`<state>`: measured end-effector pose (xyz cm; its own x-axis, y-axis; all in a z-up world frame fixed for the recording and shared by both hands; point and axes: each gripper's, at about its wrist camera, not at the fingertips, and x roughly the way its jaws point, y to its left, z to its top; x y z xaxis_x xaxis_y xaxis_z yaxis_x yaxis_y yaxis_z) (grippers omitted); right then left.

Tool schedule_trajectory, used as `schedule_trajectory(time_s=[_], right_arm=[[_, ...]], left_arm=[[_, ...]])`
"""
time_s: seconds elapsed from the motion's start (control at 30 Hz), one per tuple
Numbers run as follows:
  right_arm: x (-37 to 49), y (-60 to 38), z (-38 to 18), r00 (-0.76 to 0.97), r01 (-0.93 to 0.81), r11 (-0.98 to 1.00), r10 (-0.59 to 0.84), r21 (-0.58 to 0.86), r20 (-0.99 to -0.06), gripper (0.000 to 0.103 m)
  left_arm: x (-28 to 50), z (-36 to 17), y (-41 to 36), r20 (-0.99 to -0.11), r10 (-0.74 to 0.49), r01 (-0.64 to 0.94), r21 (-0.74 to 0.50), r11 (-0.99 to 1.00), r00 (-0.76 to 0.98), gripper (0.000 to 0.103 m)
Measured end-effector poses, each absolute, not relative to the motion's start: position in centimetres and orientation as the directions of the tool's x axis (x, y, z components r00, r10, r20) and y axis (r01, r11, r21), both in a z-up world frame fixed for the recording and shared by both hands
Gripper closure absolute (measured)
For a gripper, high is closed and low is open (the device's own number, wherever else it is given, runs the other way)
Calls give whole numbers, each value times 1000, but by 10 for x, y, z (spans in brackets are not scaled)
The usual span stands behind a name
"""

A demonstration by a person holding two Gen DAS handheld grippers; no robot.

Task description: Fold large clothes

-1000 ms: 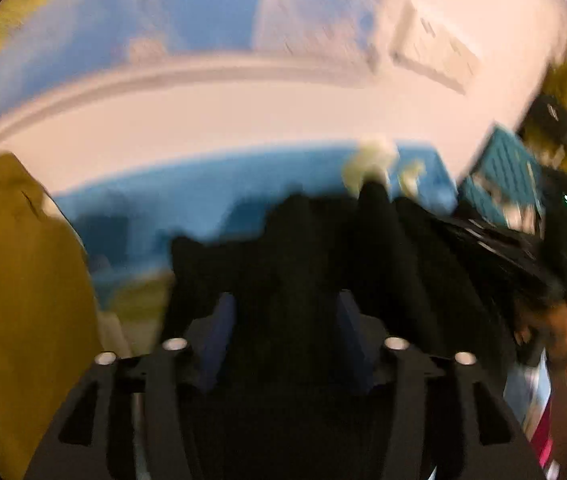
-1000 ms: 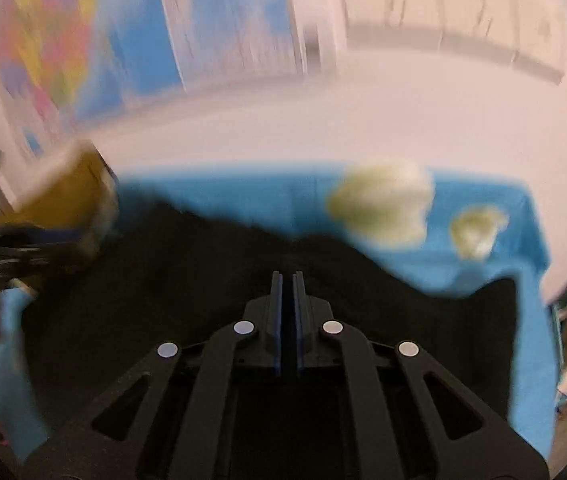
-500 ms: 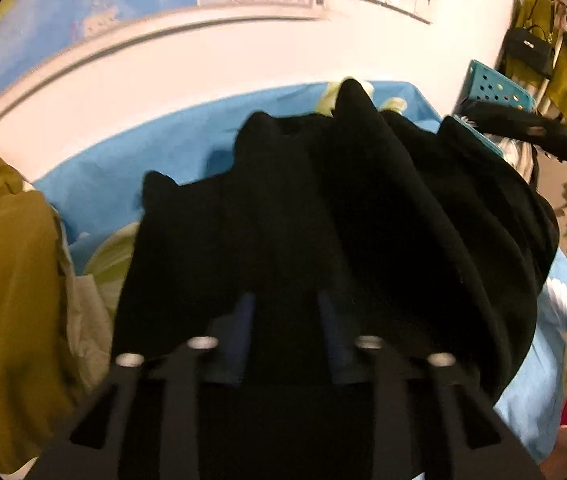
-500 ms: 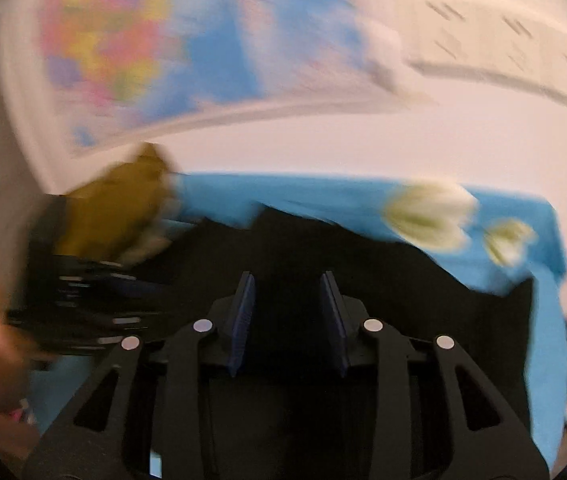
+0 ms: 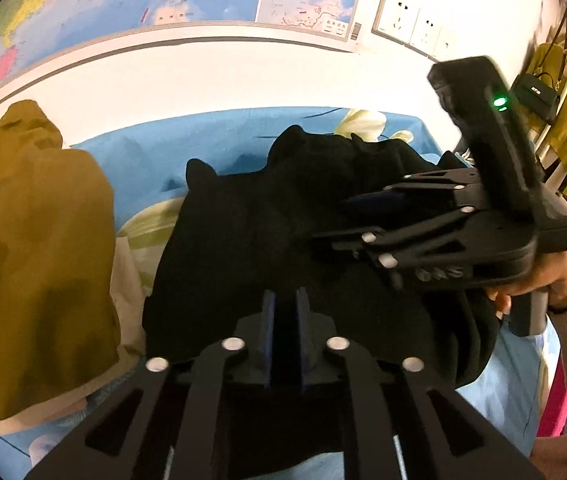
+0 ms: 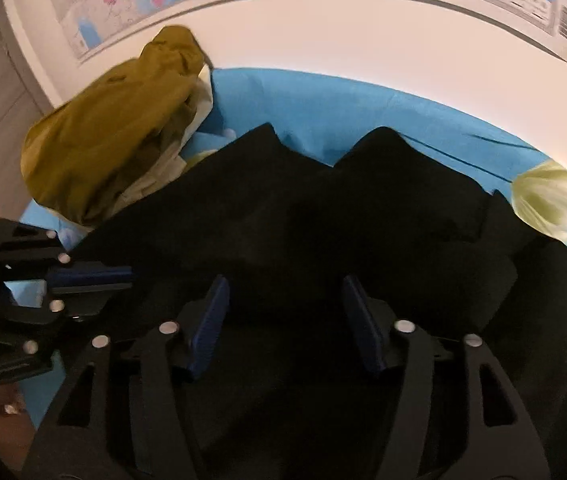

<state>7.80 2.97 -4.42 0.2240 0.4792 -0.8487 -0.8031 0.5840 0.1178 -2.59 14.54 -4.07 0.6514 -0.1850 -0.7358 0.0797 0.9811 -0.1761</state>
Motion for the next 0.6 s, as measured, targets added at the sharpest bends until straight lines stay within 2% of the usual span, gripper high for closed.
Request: schedule_trajectory(time_s=[0.03, 0.07, 0.1, 0.13, 0.2, 0.27, 0.4, 0.43, 0.47, 0.53, 0.6], right_arm=[[79, 31, -48, 218, -807, 579, 474, 116, -853, 100], [82, 30, -50, 204, -809, 573, 486, 133, -850, 103], [83, 27, -48, 192, -804, 569, 521, 171, -831, 103], [82, 25, -43, 185, -802, 563, 551, 199, -814, 103], [83, 19, -29, 171, -798, 541, 627, 267, -760, 103], [84, 15, -16, 166, -795, 523, 676, 309, -718, 103], [84, 12, -1, 195, -799, 531, 674, 283, -713, 102], [86, 10, -1, 217, -789, 557, 648, 260, -730, 99], [89, 6, -1, 256, -768, 598, 614, 228, -747, 76], [94, -8, 1, 266, -750, 609, 636, 258, -725, 57], [94, -18, 3, 271, -748, 608, 645, 265, -714, 57]], left_arm=[[-29, -42, 154, -734, -187, 80, -179, 981, 653, 84], [-31, -43, 157, -732, -191, 77, -187, 979, 654, 75], [-32, -42, 159, -730, -197, 75, -197, 978, 655, 70], [-34, -41, 158, -726, -207, 77, -208, 975, 655, 59], [-34, -41, 154, -716, -228, 96, -220, 971, 660, 50], [-30, -39, 150, -712, -225, 102, -213, 972, 665, 21], [-19, -40, 143, -721, -261, 128, -235, 964, 642, 13], [-15, -42, 141, -728, -255, 129, -226, 966, 637, 13], [-9, -43, 139, -734, -252, 127, -222, 967, 631, 13], [4, -47, 135, -747, -246, 124, -216, 968, 618, 13], [18, -53, 127, -760, -242, 146, -193, 970, 603, 15]])
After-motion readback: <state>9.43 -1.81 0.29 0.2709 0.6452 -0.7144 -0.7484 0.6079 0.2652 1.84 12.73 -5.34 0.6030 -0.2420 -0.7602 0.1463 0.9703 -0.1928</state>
